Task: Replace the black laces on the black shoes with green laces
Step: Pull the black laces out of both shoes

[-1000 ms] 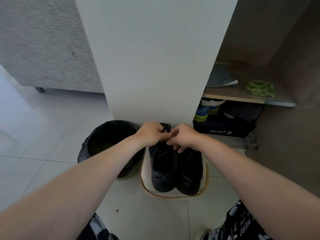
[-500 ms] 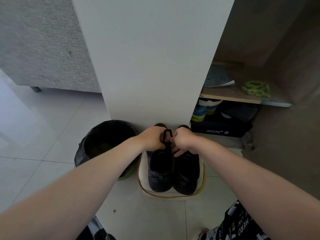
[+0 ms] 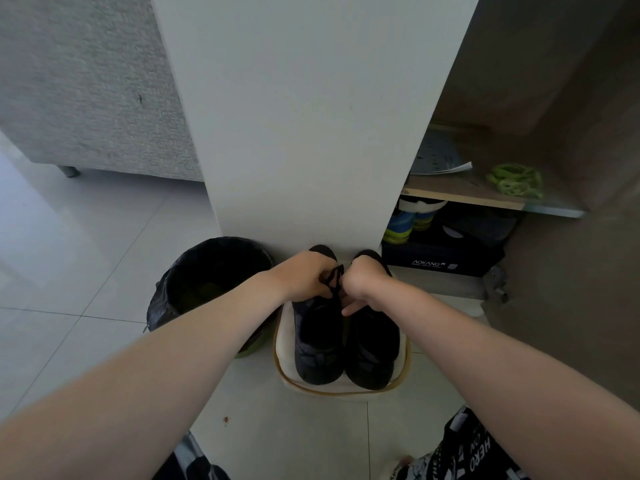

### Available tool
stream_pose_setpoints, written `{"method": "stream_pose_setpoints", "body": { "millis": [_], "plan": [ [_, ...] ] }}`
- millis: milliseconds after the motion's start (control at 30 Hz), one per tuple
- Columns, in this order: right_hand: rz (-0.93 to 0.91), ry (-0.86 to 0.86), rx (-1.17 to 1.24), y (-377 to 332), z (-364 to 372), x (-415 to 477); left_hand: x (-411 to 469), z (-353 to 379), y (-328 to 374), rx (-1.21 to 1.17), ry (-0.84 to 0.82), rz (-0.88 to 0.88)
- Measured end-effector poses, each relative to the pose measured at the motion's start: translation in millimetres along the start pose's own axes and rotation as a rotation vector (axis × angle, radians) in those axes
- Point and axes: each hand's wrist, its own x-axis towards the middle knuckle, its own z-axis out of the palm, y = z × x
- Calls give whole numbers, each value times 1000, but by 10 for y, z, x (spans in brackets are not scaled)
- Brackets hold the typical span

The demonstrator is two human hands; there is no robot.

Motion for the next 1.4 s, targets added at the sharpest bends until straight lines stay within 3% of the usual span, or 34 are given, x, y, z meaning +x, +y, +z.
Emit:
{"method": "stream_pose_setpoints", "body": {
  "millis": [100,200,267,500,567,633,700,733,867,933,1000,1100,1300,1400],
  "plan": [
    [-134,103,-17,17,-18,32,-5,-3,-40,-60,43,-2],
    [69,-34,185,-34,-101,-1,-19,-31,-114,-115,37,-27],
    [159,-15,346,-58,-225,4,-38,-30,-145,-107,12,-31],
    [-139,52,342,-67,-353,-50,-65,-145,-204,-289,-38,-185],
    [-195,54,394,-91,-322,-33,-59,-231,-176,-497,133,-279],
    [-251,44,329,-84,-272,-33,-34,-334,-252,-611,422,-432],
    [-356,38,108,-75,-191,-36,-38,-414,-419,-651,602,-566],
    [-424,36,-40,-61,-160,-13,-59,-438,-507,-624,605,-606],
    [-552,-27,-463,-55,-79,-1,-219,-384,-612,-145,234,-678],
    [-558,-26,-583,-76,-69,-6,-257,-375,-539,-40,189,-569],
    [-551,-8,-649,-96,-67,7,-244,-366,-507,-70,117,-408],
    [-540,28,-705,-123,-61,0,-261,-286,-393,-135,-77,-324],
    [-375,42,-513,-35,42,8,-293,-244,-235,-278,-236,-302],
    [-223,89,-296,-20,38,-11,-297,-256,-128,-492,-264,-434]
  ]
}}
